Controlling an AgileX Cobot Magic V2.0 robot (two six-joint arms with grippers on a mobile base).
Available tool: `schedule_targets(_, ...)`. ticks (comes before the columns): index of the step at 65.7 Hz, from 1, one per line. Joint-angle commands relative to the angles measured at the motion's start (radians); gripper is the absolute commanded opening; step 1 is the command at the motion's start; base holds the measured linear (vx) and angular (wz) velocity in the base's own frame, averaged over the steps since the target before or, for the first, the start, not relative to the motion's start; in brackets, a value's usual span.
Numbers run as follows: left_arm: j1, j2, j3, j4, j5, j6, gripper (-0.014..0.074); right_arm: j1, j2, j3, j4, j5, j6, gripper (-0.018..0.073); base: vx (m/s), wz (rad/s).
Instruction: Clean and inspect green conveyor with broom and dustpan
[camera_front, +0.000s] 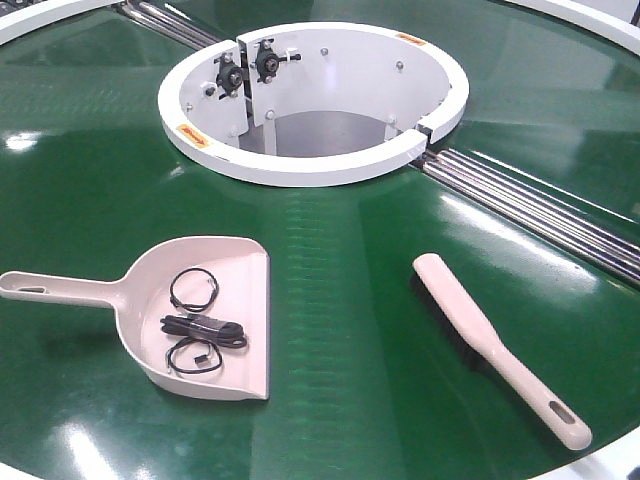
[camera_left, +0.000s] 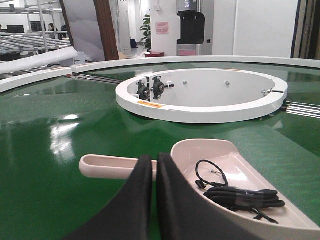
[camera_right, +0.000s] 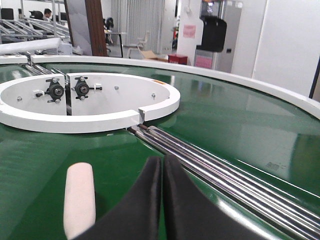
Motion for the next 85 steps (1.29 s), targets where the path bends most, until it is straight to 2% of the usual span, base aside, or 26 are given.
schedule_targets(1,-0.005,-0.014,0.010,-0.001,-0.069,-0.010,-0.0006,-0.011,-0.059,0.049,-0.018,-0.139,0.000,-0.0009,0.00,0.00)
schedule_targets(4,-0.005,-0.014,0.010,-0.001,-0.069,-0.010,-0.0006,-0.018,-0.108,0.045,-0.012,-0.058,0.009,-0.0009,0.00,0.00)
schedule_targets(8,-0.005,-0.014,0.010,-0.001,-0.069,-0.010,-0.0006,-0.020,-0.136,0.046,-0.014,-0.020,0.006,-0.0009,0.00,0.00)
schedule_targets(18,-0.005,-0.014,0.010,-0.001,-0.069,-0.010,-0.0006,-0.029,-0.134,0.046,-0.013,-0.019,0.000,-0.0009,0.00,0.00)
schedule_targets(31,-0.005,-0.014,0.010,-0.001,-0.069,-0.010,-0.0006,-0.029,-0.134,0.046,-0.011,-0.018,0.060,-0.0009,0.00,0.00)
schedule_targets(85,-0.005,-0.014,0.010,-0.001,-0.069,-0.010,-0.0006,-0.029,-0.134,0.046,-0.011,0.003,0.059,-0.0009,0.00,0.00)
